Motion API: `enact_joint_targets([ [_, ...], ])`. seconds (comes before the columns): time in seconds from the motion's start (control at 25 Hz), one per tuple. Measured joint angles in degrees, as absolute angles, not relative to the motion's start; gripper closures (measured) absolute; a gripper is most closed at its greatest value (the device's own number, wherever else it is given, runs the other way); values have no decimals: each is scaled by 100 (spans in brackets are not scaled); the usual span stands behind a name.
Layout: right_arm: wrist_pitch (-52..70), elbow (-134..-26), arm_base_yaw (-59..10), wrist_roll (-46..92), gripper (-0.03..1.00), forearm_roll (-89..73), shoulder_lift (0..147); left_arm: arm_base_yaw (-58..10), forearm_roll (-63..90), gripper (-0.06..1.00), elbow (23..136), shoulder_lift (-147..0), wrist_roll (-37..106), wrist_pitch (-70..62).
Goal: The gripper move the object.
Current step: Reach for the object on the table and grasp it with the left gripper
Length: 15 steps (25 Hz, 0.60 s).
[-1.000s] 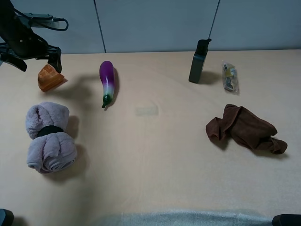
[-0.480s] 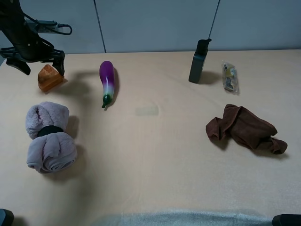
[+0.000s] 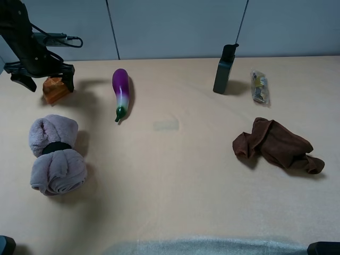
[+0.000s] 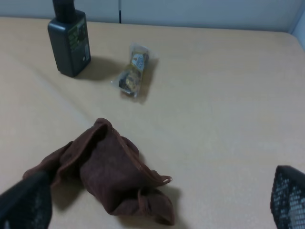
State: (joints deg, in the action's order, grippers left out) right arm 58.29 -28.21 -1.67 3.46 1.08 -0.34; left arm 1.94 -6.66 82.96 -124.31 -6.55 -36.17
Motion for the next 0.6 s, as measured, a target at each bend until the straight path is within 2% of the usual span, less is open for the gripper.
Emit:
enact_joint_targets([
  [0.6, 5829, -2821, -167, 346, 28, 108, -34, 207, -666, -5, 8336, -12755, -655, -2963],
])
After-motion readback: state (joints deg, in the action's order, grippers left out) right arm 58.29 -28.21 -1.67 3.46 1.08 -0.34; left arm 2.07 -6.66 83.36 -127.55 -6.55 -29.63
